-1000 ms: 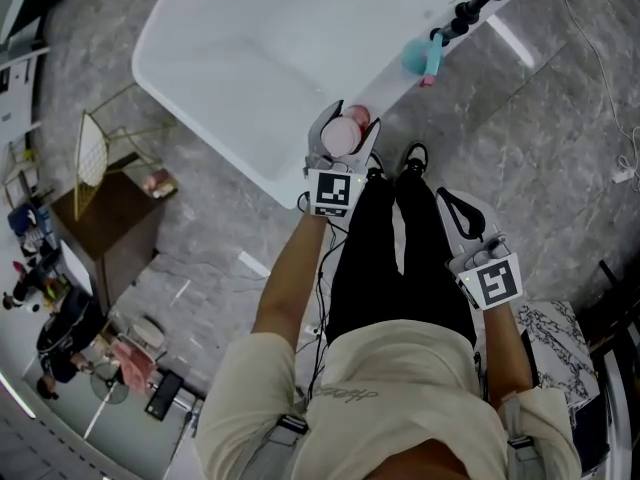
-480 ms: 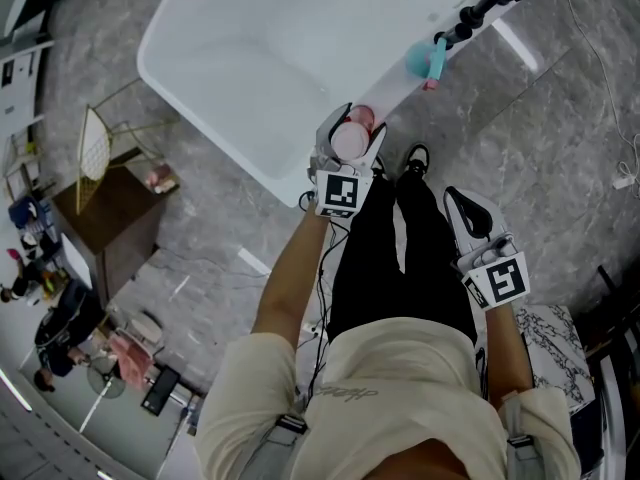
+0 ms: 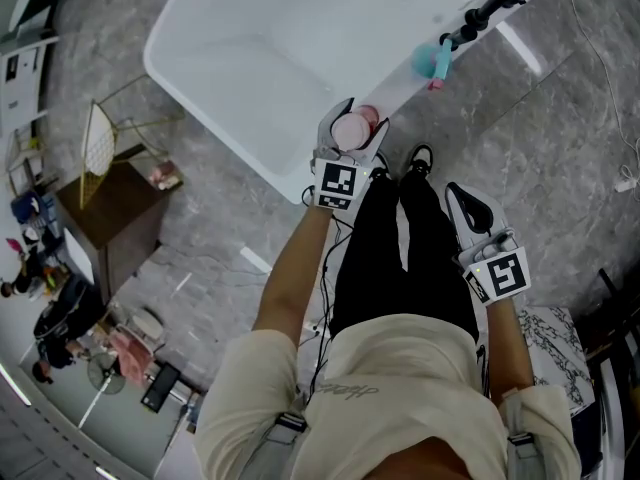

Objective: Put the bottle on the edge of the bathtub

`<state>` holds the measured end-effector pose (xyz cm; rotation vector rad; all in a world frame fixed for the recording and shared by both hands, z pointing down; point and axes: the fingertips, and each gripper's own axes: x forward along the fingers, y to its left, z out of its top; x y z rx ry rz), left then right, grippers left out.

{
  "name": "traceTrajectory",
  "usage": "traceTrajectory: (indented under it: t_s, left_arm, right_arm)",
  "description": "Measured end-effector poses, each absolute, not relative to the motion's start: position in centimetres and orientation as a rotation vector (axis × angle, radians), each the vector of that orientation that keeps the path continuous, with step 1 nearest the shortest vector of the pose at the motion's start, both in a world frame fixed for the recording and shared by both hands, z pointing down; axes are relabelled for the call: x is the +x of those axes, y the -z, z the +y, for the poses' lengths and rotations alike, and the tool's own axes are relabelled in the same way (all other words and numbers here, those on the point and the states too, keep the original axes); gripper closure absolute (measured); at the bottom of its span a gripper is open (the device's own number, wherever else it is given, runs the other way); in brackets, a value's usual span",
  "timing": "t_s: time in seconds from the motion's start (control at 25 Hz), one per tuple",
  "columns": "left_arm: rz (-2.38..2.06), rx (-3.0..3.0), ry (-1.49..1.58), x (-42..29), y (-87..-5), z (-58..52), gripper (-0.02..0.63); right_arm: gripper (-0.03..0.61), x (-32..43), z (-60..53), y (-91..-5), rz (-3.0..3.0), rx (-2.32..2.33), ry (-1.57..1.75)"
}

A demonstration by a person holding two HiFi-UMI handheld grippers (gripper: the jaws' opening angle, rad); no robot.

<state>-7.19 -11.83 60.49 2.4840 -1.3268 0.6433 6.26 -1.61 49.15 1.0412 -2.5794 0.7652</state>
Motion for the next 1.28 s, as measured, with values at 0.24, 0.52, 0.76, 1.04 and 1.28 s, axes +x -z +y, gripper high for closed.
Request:
traceTrajectory:
  t_s: [0.24,0.52,0.76,1.04,1.28]
  left_arm:
    - [-1.381,2.478,-0.704,-7.2,-60.8,-11.3,0.296]
    - [-1.382,2.492,-0.722,-7.7,-59.5,-11.6,0.222]
    - [-1.386,2.488,-0.673,-8.0,-57.0,-10.4,0.244]
    - [-1.470,2.445,-0.480,-8.2,-49.8,-7.9,0.249]
    - [-1.571,2.356,-0.402,-9.9,-44.1,-6.9,0.309]
  right_arm:
    - [0.577,5.6,-2.0,-48.4,-2.597,1.037,-0.729]
    - [0.577,5.8,-2.1,-47.8,-2.593,1.050,-0.692]
    - [0.577,4.9,-2.1,-45.9,-2.617,1.039,-0.603]
    - [0.578,3.9,-3.0,-41.3,-2.676,1.061,-0.495]
    - [0.578,3.8,-4.3,-38.0,-2.738,1.083,-0.381]
